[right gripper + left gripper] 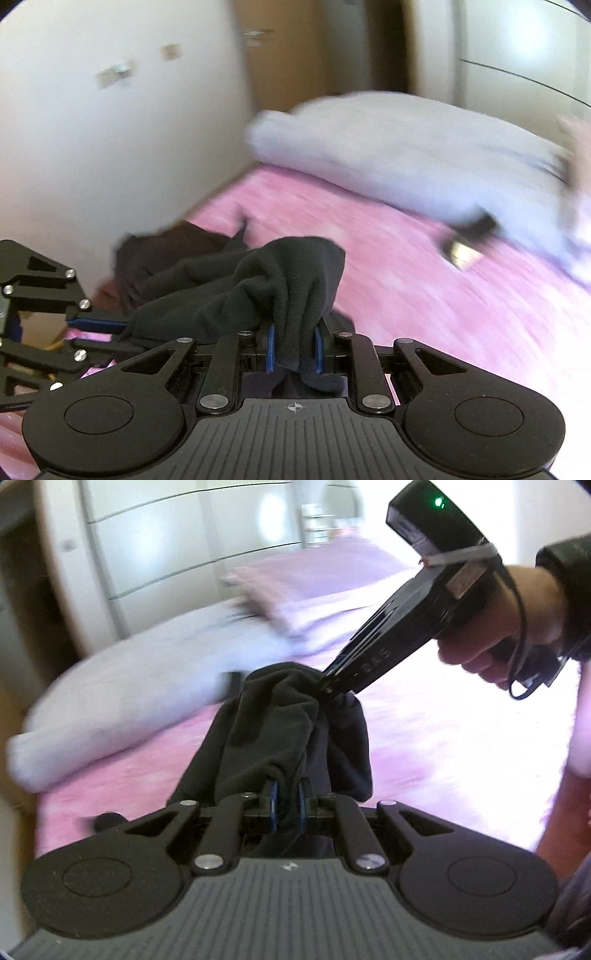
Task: Fold clothes
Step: 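Lift the dark green sweater off the pile with both grippers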
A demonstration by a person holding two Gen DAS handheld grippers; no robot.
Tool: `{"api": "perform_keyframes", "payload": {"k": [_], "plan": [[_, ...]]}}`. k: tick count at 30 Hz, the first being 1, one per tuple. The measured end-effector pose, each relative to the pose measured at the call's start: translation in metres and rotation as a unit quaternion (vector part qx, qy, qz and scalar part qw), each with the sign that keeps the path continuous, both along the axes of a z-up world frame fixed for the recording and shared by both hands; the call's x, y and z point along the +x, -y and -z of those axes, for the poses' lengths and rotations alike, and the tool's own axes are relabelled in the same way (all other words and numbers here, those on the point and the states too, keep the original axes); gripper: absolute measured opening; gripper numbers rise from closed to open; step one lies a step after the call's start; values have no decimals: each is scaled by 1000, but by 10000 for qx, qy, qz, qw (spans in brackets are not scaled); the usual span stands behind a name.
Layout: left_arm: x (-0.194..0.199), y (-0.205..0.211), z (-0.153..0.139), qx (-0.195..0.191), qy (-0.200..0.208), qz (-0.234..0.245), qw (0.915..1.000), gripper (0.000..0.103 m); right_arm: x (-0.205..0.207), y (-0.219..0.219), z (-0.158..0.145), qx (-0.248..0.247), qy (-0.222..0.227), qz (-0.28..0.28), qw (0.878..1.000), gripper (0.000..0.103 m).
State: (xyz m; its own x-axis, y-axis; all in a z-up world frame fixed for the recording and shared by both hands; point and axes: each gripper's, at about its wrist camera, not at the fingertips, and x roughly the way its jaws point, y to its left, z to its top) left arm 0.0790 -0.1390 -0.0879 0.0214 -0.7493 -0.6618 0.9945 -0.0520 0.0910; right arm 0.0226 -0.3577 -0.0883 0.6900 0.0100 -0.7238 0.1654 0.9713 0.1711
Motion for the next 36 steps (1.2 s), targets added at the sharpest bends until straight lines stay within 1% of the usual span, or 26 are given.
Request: {"api": "perform_keyframes", "payload": {"k": [2, 3, 4, 6, 8, 9, 10, 11, 12, 13, 14, 16, 18, 20, 22, 23, 24, 25, 26, 27, 28, 29, 31, 34, 36], "plan": [[-55, 28, 13, 238, -478, 298, 9981, 13, -60, 35, 13, 22, -295, 501, 9983, 19], [-77, 37, 18, 313, -634, 433, 9966, 17, -88, 51, 21, 10, -474, 827, 9954, 20], [-98, 45, 25, 432, -666, 579, 9952, 27, -117, 67, 28, -4, -655, 1157, 9911, 22], [-133, 56, 40, 707, -544, 835, 9925, 37, -174, 98, 43, -32, -1013, 1811, 9782, 26], [-150, 61, 60, 994, -317, 941, 9901, 42, -231, 130, 58, -60, -1366, 2454, 9597, 35], [-151, 67, 73, 1172, -244, 887, 9888, 50, -246, 133, 62, -70, -1403, 2547, 9568, 54], [-149, 66, 85, 1339, -191, 815, 9874, 56, -259, 136, 65, -80, -1429, 2623, 9543, 75], [-146, 68, 98, 1483, -121, 759, 9860, 58, -266, 132, 69, -75, -1398, 2559, 9565, 81], [-142, 68, 110, 1602, -61, 732, 9844, 64, -272, 127, 73, -68, -1362, 2486, 9590, 83], [-138, 66, 121, 1711, -12, 717, 9826, 66, -278, 123, 77, -62, -1326, 2412, 9613, 83], [-134, 63, 133, 1821, 37, 701, 9808, 66, -273, 114, 83, -69, -1359, 2197, 9660, 83], [-125, 58, 156, 2039, 134, 670, 9766, 66, -250, 90, 101, -246, -1429, 1529, 9775, 83], [-112, 61, 172, 2183, 143, 664, 9735, 66, -218, 65, 126, -501, -1462, 629, 9860, 83], [-101, 64, 189, 2257, 178, 734, 9713, 66, -188, 48, 158, -798, -1455, -46, 9861, 83], [-95, 67, 201, 2261, 196, 832, 9703, 66, -163, 45, 189, -1040, -1581, -334, 9814, 83], [-92, 69, 207, 2298, 159, 876, 9692, 65, -150, 44, 204, -1160, -1645, -471, 9784, 82], [-90, 72, 212, 2353, 100, 918, 9675, 62, -145, 49, 212, -1085, -1681, -401, 9790, 66], [-89, 74, 217, 2408, 40, 960, 9658, 47, -143, 60, 213, -883, -1689, -205, 9815, 11], [-87, 77, 218, 2456, -24, 991, 9643, 32, -140, 71, 213, -671, -1694, -1, 9833, 8], [-87, 79, 217, 2500, -91, 1015, 9629, 6, -144, 83, 206, -450, -1620, 208, 9855, 7], [-86, 80, 212, 2460, -129, 1023, 9638, 4, -149, 94, 192, -242, -1508, 447, 9873, 7], [-85, 81, 201, 2354, -131, 1026, 9664, 3, -156, 105, 176, -154, -1413, 688, 9874, 7], [-80, 85, 173, 2004, -122, 1012, 9744, 3, -173, 128, 140, -225, -1159, 1141, 9864, 7], [-64, 102, 122, 1365, 3, 895, 9866, 2, -198, 169, 79, -543, -695, 1750, 9806, 7], [-56, 120, 82, 878, 205, 812, 9926, 2, -212, 193, 39, -825, -358, 2052, 9746, 6]]}}
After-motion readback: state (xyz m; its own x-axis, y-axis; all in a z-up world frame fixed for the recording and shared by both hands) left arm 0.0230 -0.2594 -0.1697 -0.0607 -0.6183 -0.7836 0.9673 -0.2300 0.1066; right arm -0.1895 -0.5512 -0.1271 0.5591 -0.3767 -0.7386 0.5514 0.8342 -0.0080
